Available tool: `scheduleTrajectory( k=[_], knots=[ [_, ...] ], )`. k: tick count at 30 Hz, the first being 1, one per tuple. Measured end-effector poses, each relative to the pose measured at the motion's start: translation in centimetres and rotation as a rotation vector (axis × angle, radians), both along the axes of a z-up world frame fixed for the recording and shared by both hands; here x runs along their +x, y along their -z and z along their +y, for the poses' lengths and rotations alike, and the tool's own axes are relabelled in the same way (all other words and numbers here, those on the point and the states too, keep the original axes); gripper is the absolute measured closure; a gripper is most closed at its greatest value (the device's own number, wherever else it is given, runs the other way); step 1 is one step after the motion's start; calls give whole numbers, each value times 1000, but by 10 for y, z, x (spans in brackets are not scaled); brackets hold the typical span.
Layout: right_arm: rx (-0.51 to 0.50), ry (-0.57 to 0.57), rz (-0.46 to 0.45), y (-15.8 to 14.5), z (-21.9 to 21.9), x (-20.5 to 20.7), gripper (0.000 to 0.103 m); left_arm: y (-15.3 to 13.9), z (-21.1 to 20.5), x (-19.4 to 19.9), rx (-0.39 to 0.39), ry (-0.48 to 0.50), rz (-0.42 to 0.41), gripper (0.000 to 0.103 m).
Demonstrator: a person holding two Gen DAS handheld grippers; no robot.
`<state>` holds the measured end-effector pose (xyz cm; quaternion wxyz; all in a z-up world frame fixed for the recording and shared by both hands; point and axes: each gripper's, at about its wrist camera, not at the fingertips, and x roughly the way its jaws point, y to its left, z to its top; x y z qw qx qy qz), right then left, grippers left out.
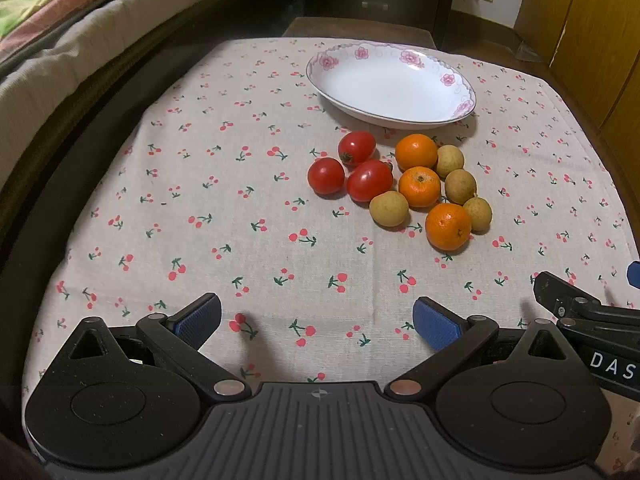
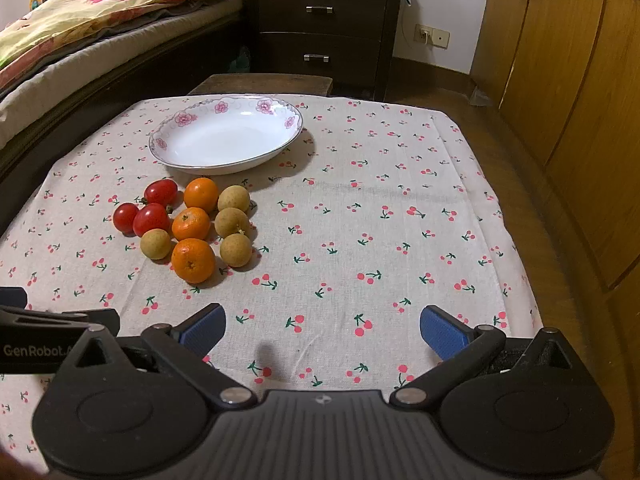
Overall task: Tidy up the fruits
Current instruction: 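Move both tools toward the pile of fruit beside the plate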
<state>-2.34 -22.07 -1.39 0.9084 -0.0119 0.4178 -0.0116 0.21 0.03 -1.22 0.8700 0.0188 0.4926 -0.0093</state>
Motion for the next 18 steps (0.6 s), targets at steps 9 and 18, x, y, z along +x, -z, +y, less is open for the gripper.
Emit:
scheduleTrajectory(
  k=[9, 18],
  knots=[
    [1, 0, 2, 0, 0, 1, 0, 0, 0, 0, -3, -2, 2, 0],
    [14, -13, -1, -2, -1, 2, 0, -1, 3, 2, -24, -10, 2, 0]
  ],
)
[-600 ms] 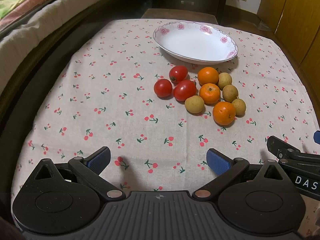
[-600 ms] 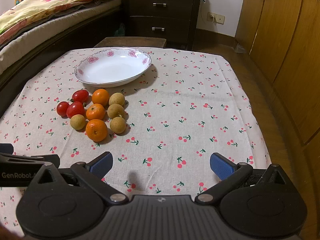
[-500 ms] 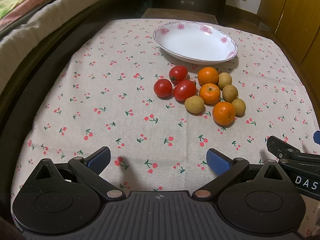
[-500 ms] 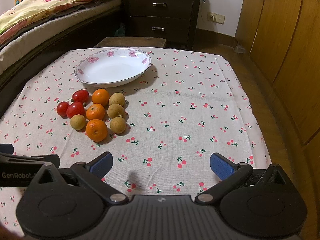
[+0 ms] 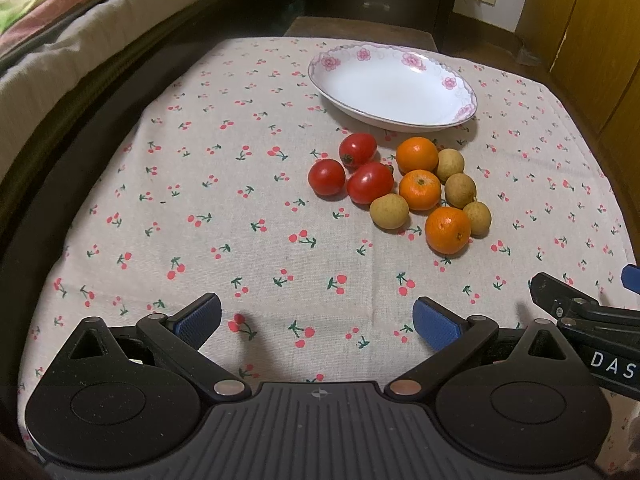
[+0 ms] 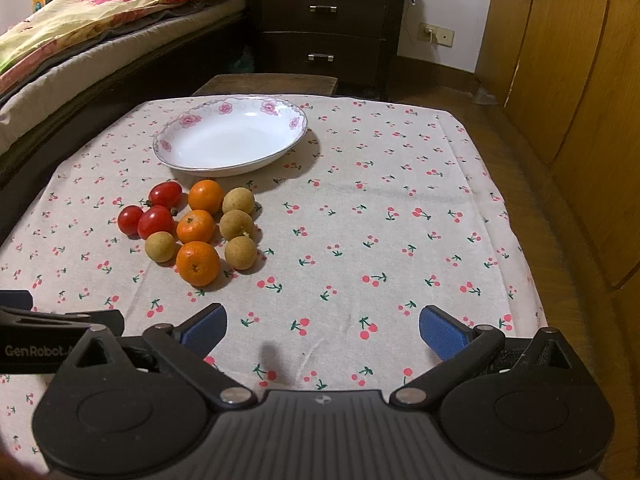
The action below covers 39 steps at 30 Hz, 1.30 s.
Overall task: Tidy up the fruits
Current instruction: 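Move both tools toward the pile of fruit beside the plate, then close the right tool on an orange tangerine and lift it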
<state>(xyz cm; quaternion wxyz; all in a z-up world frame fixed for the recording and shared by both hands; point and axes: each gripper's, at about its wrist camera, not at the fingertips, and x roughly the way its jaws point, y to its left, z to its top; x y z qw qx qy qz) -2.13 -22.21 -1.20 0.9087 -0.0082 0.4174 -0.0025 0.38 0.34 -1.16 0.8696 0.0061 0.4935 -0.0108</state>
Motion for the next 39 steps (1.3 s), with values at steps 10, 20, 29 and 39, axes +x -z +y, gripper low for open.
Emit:
scheduleTrajectory(
  k=[10, 20, 29, 39],
  knots=[
    [47, -39, 34, -5, 0, 8, 17, 0, 3, 1, -21, 4, -2, 0],
    [199, -161, -8, -10, 16, 19, 40, 5, 12, 2, -28, -9, 14, 0],
    [220, -286, 60, -2, 43, 44, 54, 14, 20, 3, -25, -18, 38, 0],
    [261, -293, 91, 10, 43, 66, 69, 23, 15, 6, 5, 11, 49, 0]
  ],
)
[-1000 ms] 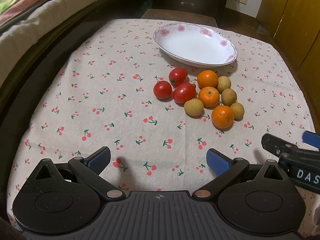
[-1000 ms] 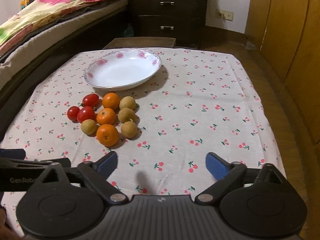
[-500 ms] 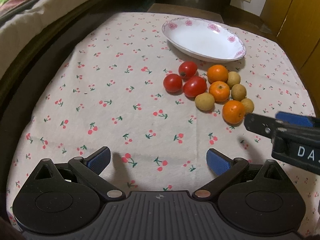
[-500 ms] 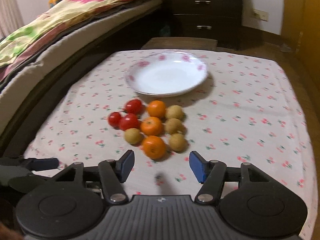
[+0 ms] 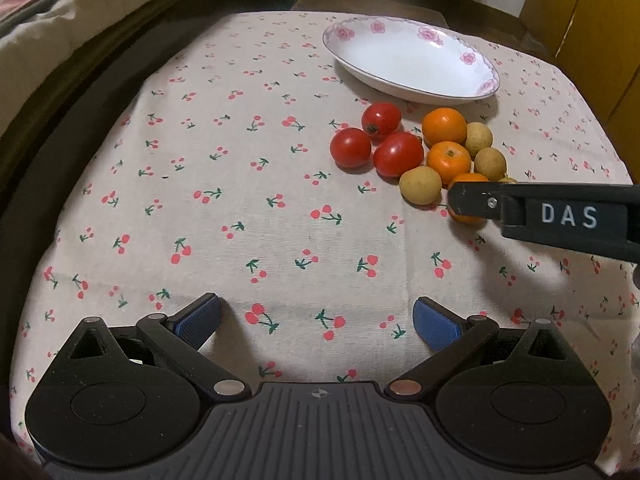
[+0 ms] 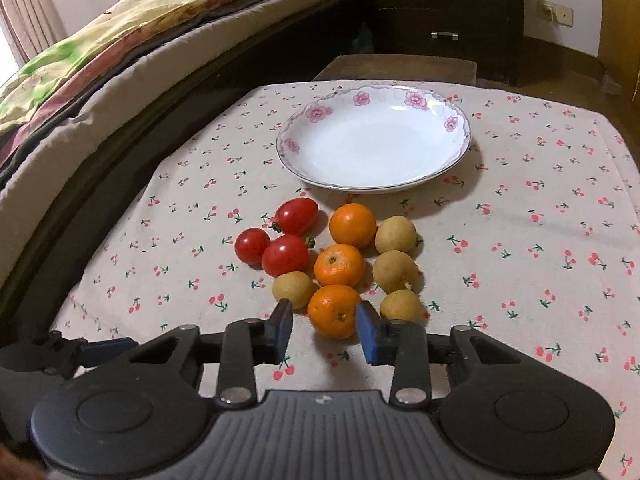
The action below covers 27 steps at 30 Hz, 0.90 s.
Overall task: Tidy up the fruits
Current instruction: 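Close the right tool on an orange tangerine and lift it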
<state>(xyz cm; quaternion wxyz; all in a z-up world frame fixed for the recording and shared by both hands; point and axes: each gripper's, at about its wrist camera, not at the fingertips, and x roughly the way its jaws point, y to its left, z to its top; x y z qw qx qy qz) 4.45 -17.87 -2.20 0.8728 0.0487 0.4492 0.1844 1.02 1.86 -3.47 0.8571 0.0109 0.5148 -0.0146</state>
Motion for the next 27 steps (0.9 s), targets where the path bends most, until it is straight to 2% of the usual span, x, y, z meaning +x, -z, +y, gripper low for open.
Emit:
scheduleTrajectory(
  k=[4, 8, 17, 27],
  knots=[
    [-38, 0, -9, 3, 3, 4, 70, 3, -3, 0, 18, 12, -2, 0],
    [-10, -5, 28, 7, -1, 11, 69, 3, -3, 0, 15, 15, -7, 0],
    [-40, -40, 7, 14, 8, 12, 69, 5, -3, -2, 14, 14, -30, 0],
    [-28, -56, 4, 6, 4, 8, 70, 3, -2, -1, 9, 18, -24, 1]
  ],
)
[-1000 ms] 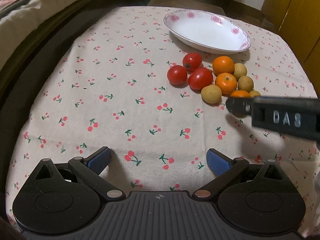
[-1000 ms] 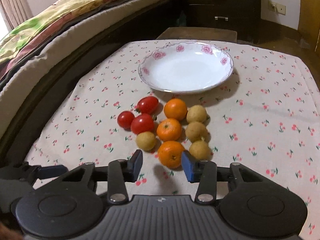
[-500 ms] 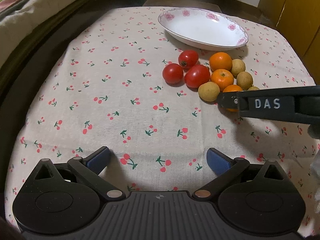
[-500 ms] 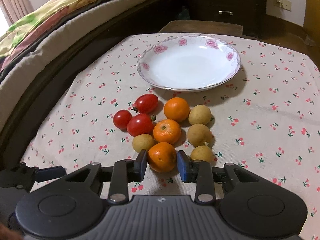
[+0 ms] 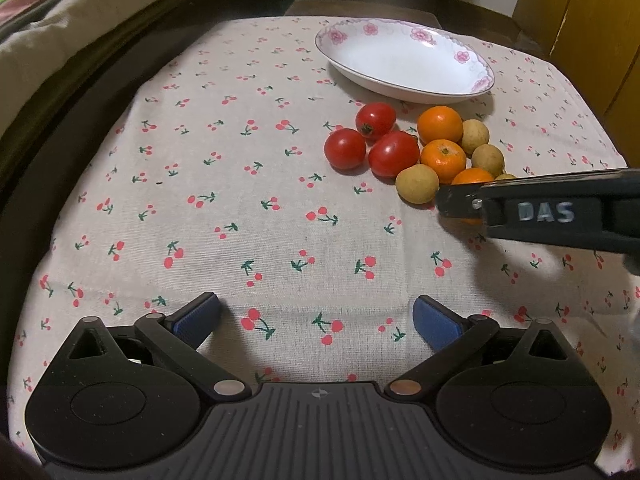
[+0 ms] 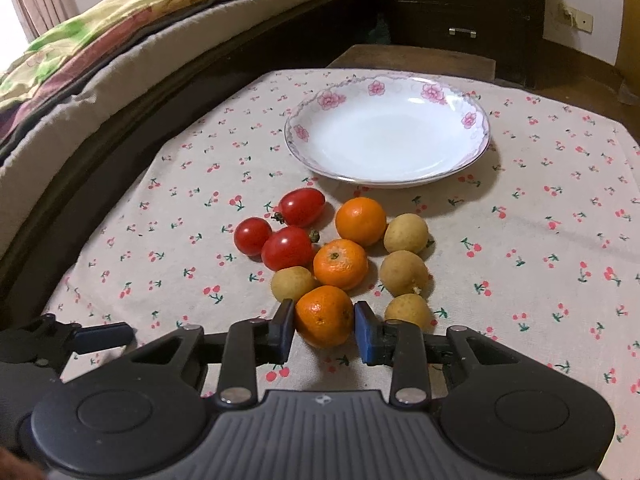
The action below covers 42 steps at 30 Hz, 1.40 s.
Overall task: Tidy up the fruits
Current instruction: 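Close the right tool on an orange tangerine and lift it, then grasp a small brown fruit with the left tool while the right tool holds the tangerine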
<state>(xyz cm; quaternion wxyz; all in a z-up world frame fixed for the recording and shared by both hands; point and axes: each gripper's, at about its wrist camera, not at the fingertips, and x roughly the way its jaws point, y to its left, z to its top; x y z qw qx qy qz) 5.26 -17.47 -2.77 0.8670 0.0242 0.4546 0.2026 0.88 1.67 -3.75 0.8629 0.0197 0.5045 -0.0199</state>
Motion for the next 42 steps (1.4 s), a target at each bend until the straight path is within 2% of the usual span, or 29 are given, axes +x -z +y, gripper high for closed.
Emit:
scheduleTrajectory(
  k=[4, 7, 9, 14, 19, 24, 26, 28, 32, 34, 37, 42],
  knots=[
    [13, 19, -4, -10, -10, -7, 70, -5, 2, 3, -32, -12, -7, 5],
    [34, 41, -3, -18, -20, -11, 70, -10, 2, 11, -102, -6, -11, 17],
    [34, 50, -15, -24, -25, -14, 70, -13, -2, 18, -124, -11, -19, 19],
    [20, 72, -40, -34, -40, -15, 70, -16, -25, 32, -86, 37, -76, 20],
    [49, 100, -27, -33, -54, -12, 70, -6, -29, 51, -100, 21, -70, 28],
    [66, 98, -21, -31, -56, -11, 70, -2, -39, 59, -73, 32, -99, 27],
    [68, 103, -18, -30, -58, -10, 70, -2, -42, 57, -49, 44, -113, 32],
    [67, 112, -12, -28, -61, -10, 70, -2, -44, 55, -31, 58, -126, 42],
    [69, 130, -5, -25, -69, -10, 70, -4, -38, 54, -81, 51, -125, 51],
    [69, 135, -4, -25, -71, -11, 70, -4, -39, 52, -82, 64, -120, 55],
    [70, 134, -9, -28, -71, -13, 70, -5, -41, 44, -65, 87, -113, 58],
    [69, 132, -15, -30, -70, -15, 70, -6, -38, 42, -78, 83, -114, 57]
  ],
)
